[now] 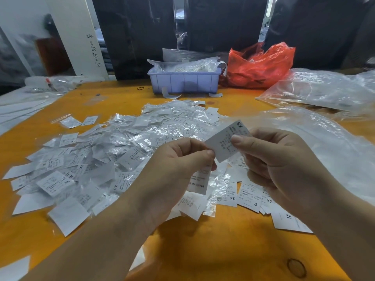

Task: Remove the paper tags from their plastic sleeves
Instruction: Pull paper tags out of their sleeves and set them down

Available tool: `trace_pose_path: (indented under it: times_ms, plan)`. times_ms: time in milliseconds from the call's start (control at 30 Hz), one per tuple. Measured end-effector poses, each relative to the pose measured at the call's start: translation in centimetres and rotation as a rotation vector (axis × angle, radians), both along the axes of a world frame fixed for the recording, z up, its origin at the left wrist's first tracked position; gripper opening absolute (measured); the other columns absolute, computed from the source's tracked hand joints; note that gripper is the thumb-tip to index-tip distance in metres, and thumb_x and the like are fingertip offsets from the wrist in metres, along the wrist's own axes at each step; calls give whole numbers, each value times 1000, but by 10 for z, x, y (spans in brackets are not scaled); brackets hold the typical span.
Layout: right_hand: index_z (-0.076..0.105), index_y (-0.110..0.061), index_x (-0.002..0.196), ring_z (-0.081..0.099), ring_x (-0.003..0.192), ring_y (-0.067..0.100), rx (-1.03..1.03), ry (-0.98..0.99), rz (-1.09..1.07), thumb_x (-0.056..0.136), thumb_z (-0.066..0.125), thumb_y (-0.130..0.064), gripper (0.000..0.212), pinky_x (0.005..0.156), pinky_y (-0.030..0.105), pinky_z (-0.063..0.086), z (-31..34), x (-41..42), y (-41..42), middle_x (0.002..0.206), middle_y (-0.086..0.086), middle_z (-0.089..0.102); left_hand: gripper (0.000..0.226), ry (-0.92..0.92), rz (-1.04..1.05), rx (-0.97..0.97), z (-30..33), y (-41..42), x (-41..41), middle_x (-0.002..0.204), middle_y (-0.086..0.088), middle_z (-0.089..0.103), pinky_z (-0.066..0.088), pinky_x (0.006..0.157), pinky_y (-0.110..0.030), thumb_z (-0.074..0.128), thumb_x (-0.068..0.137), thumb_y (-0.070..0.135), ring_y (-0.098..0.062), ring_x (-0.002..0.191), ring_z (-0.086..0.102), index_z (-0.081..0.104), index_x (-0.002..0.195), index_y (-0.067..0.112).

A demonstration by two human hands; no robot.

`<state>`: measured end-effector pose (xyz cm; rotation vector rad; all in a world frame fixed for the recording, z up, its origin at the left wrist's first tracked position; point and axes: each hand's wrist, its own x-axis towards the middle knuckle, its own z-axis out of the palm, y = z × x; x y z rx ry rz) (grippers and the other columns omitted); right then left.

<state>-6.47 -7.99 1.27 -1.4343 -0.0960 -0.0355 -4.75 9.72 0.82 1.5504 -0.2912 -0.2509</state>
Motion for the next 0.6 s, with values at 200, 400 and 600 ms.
trace_pose_path:
  times_ms: [200, 400, 600]
  plan:
    - [77, -11, 93, 24, 40, 7, -48, -20, 35, 62, 73, -34, 39, 37, 17, 27, -2, -2, 5, 51, 0, 28, 5, -7, 11, -67, 0, 0, -1, 68, 2, 68, 46, 53, -13, 69, 72, 26, -3, 62, 61, 72, 70, 23]
    - [77, -13, 90, 26, 39, 6, -58, -23, 46, 65, 72, -31, 31, 36, 18, 27, -3, -4, 8, 48, -2, 32, 11, -17, 16, -58, 0, 0, -1, 64, 3, 66, 46, 55, -16, 69, 70, 31, -2, 60, 59, 68, 72, 20]
    - [76, -11, 91, 23, 39, 7, -78, -14, 74, 66, 72, -33, 34, 37, 18, 26, -6, -5, 11, 47, -6, 31, 14, -48, 7, -14, -2, 1, 0, 65, 6, 63, 42, 53, -16, 71, 67, 41, -2, 58, 57, 72, 70, 27]
